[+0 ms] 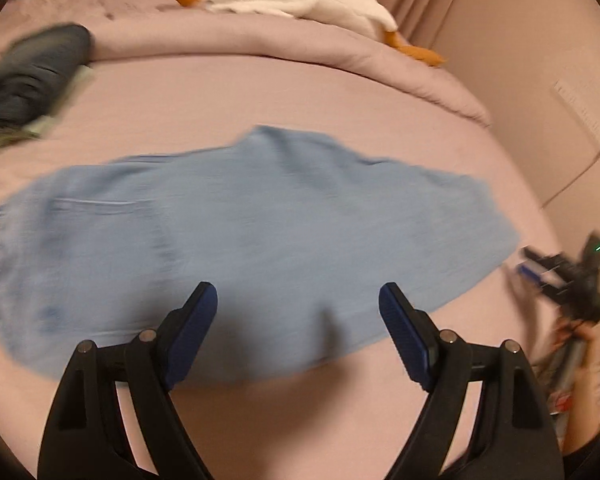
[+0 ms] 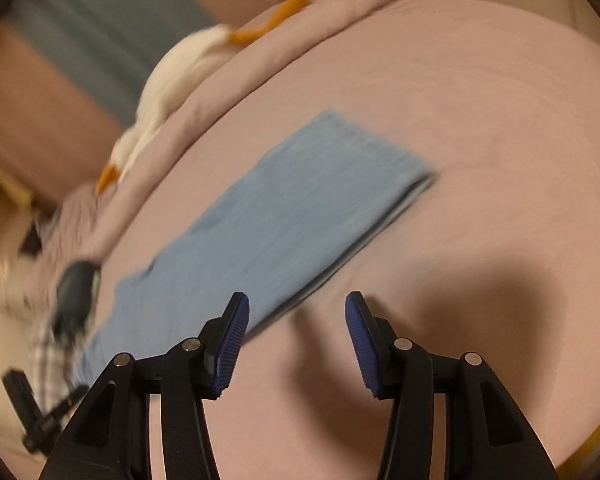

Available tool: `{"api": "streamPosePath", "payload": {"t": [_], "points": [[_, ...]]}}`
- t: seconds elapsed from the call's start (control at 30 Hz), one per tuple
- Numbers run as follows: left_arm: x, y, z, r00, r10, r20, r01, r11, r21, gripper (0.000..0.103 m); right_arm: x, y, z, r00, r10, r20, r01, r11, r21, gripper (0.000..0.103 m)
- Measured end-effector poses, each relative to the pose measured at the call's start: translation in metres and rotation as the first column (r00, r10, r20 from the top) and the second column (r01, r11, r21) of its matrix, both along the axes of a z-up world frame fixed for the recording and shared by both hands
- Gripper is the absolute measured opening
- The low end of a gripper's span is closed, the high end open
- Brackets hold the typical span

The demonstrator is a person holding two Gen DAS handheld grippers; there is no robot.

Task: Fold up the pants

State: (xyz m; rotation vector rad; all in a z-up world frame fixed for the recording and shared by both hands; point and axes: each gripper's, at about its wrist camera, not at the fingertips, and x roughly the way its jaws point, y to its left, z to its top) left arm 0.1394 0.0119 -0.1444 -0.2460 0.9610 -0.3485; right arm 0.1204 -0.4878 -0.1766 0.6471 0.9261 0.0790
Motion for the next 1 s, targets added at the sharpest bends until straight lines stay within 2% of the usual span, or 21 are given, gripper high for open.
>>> {"api": "streamPosePath", "payload": {"t": [0.07,0.17,0.3,0.37,0.4,0.47,0.53,0.57,0.67,0.73,0.8,0.87,0.9,1.0], "points": [[0.016,-0.019,-0.003,0.999,-0.020,-0.025,0.019,0.998,-0.056,0.084,0.007,-0.010,-0.007,1.000,-0.029,-0.011,0.030,0.998,0.046,0.050],[0.033,-0.052,-0.005,0.998,-0.046,-0.039,0.043,0.996,-0.074,0.084,0.021,-0.018,-0.022,0.996,-0.079,-0.042,0.083,0.989,0.124,0.050],[0.053,-0.085,-0.013,0.993,-0.088,-0.075,0.077,0.988,-0.131,0.084,0.039,-0.028,-0.029,0.989,-0.147,-0.020,0.148,0.968,0.203,0.050],[0.063,-0.098,-0.019,0.990,-0.100,-0.102,0.080,0.980,-0.183,0.083,0.043,-0.031,-0.030,0.987,-0.159,-0.004,0.156,0.964,0.217,0.049],[0.067,-0.103,-0.023,0.987,-0.105,-0.120,0.078,0.974,-0.212,0.082,0.044,-0.032,-0.030,0.986,-0.165,0.010,0.160,0.964,0.211,0.046],[0.073,-0.109,-0.031,0.982,-0.109,-0.154,0.067,0.965,-0.255,0.082,0.049,-0.030,-0.030,0.984,-0.179,0.017,0.173,0.970,0.173,0.017],[0.079,-0.115,-0.043,0.976,-0.105,-0.193,0.053,0.965,-0.256,0.081,0.046,-0.034,-0.032,0.981,-0.194,0.023,0.186,0.964,0.190,0.014],[0.078,-0.114,-0.043,0.975,-0.105,-0.195,0.052,0.965,-0.257,0.081,0.046,-0.033,-0.028,0.981,-0.192,0.030,0.184,0.967,0.175,0.014],[0.078,-0.110,-0.041,0.975,-0.115,-0.190,0.060,0.960,-0.272,0.080,0.046,-0.013,0.004,0.985,-0.119,0.127,0.117,0.993,0.025,0.013],[0.079,-0.101,-0.042,0.973,-0.108,-0.205,0.041,0.951,-0.305,0.078,0.046,0.014,0.036,0.977,-0.018,0.213,0.036,0.996,-0.080,0.013],[0.076,-0.085,-0.040,0.971,-0.089,-0.222,-0.001,0.928,-0.374,0.078,0.044,0.045,0.063,0.956,0.097,0.277,-0.053,0.985,-0.163,0.013],[0.070,-0.069,-0.035,0.975,-0.057,-0.216,-0.045,0.897,-0.439,0.079,0.039,0.089,0.083,0.923,0.234,0.306,-0.156,0.953,-0.259,0.013],[0.066,-0.059,-0.031,0.978,-0.042,-0.204,-0.063,0.872,-0.485,0.080,0.036,0.109,0.087,0.904,0.294,0.309,-0.202,0.933,-0.297,0.013],[0.056,-0.039,-0.028,0.981,-0.015,-0.193,-0.101,0.808,-0.580,0.088,0.023,0.167,0.082,0.846,0.442,0.297,-0.307,0.860,-0.408,0.013]]}}
